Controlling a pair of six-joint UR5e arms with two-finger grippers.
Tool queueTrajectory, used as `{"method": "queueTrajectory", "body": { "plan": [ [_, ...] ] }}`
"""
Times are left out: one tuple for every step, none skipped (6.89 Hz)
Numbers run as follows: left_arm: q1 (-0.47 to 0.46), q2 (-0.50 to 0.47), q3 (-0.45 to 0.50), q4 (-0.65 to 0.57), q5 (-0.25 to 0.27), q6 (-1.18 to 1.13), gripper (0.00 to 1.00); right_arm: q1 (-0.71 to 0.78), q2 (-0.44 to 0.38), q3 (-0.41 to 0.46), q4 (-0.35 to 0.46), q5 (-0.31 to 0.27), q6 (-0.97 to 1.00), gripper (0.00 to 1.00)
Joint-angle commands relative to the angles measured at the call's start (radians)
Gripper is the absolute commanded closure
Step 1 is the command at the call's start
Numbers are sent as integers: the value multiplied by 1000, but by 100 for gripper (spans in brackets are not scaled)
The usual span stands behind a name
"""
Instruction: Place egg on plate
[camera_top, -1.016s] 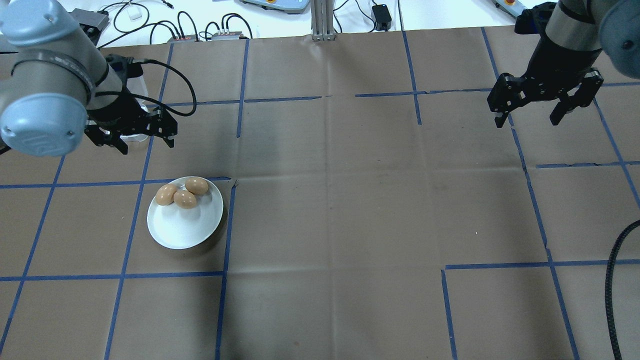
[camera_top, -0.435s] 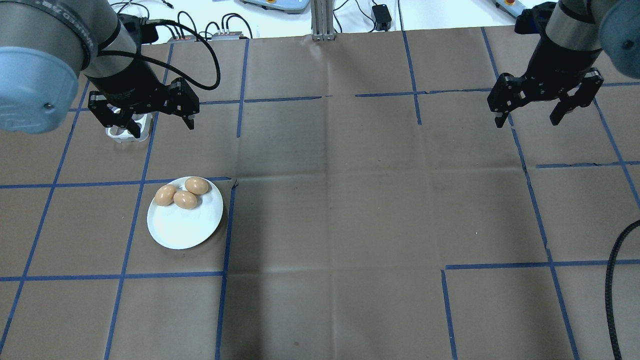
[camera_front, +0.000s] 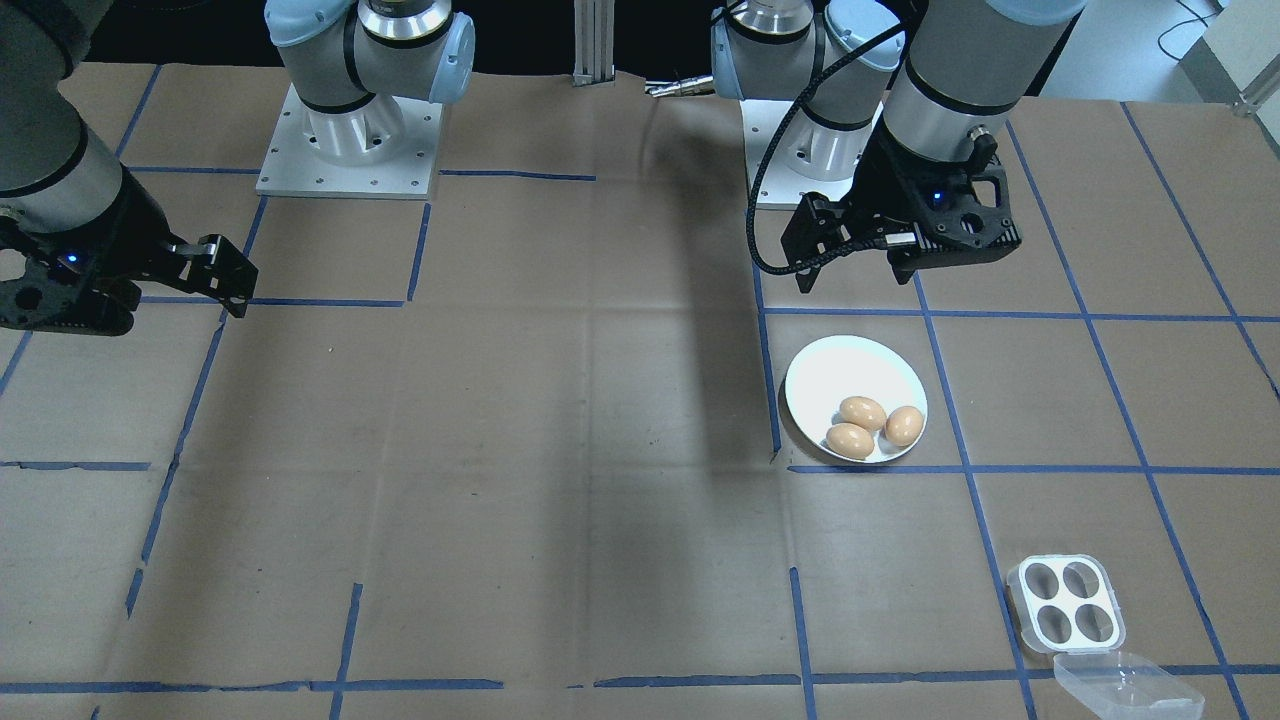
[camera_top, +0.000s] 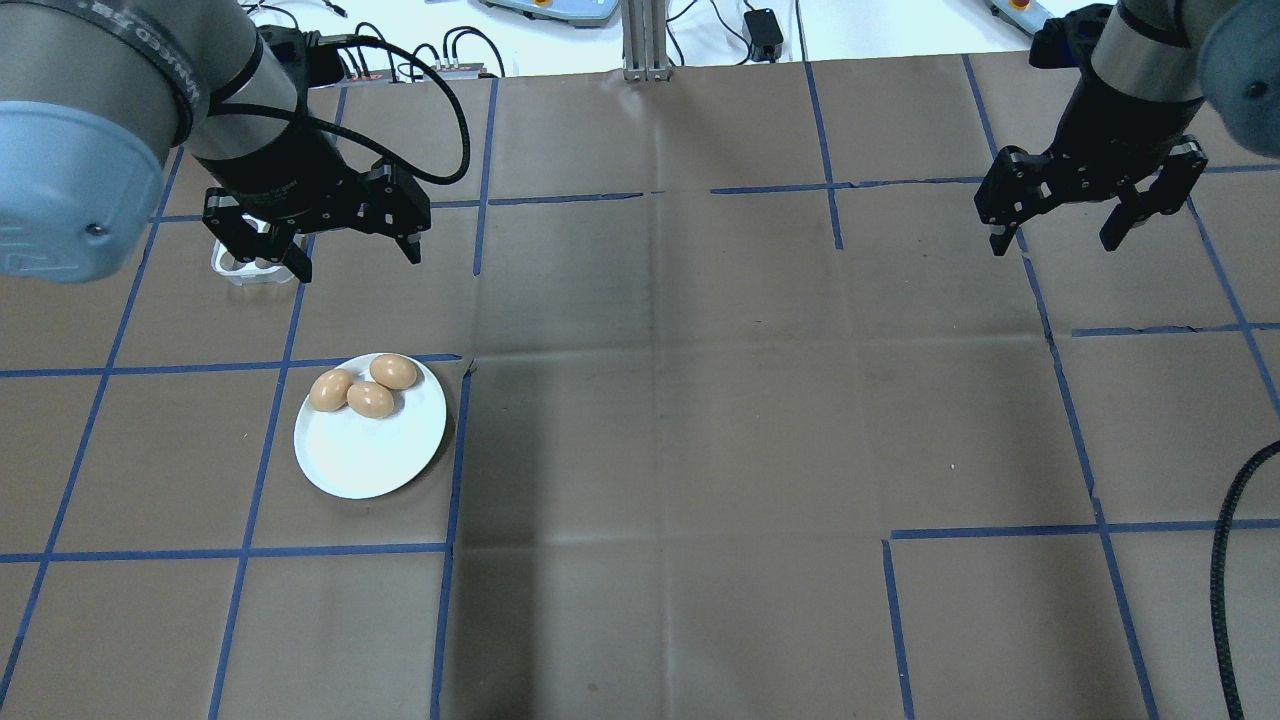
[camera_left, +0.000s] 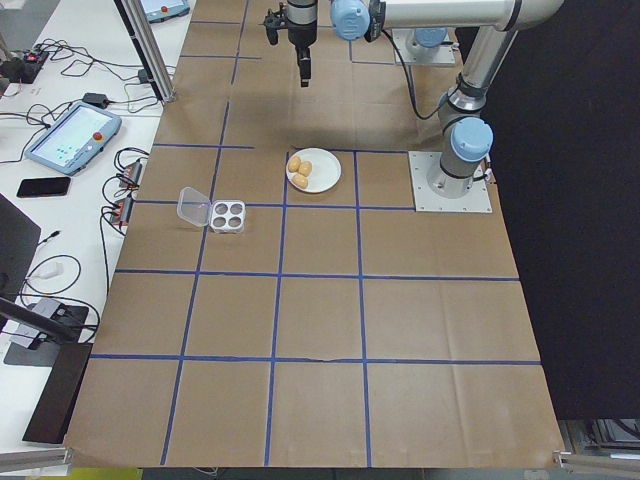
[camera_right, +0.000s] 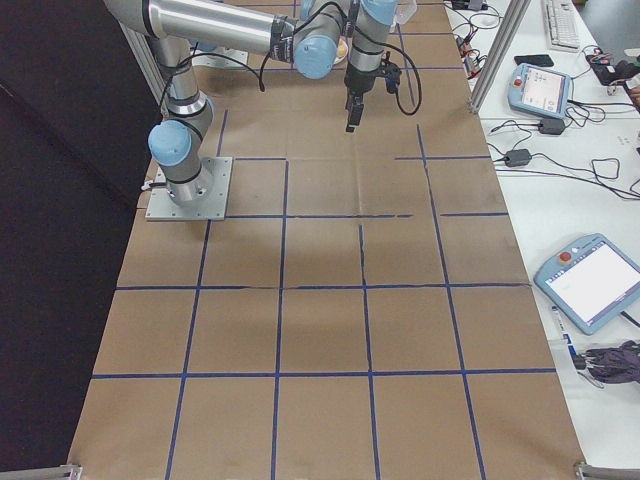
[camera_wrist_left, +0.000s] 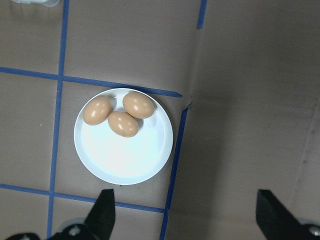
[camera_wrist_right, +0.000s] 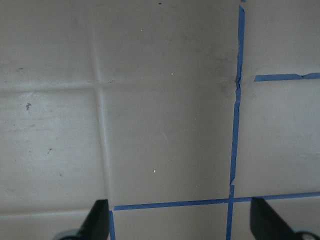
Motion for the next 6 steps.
{"method": "queueTrajectory", "body": {
  "plan": [
    [-9, 5, 3, -4, 28, 7, 1, 0, 0, 0, -2, 0, 0, 0],
    [-10, 5, 12, -16, 28, 16, 1, 0, 0, 0, -2, 0, 0, 0],
    [-10, -10, 39, -51, 37, 23, 1, 0, 0, 0, 0, 0, 0, 0],
    [-10, -15, 59, -61, 36, 25, 1, 0, 0, 0, 0, 0, 0, 0],
    [-10, -19, 58, -61, 36, 25, 1, 0, 0, 0, 0, 0, 0, 0],
    [-10, -18, 56, -61, 33, 25, 1, 0, 0, 0, 0, 0, 0, 0]
  ]
}}
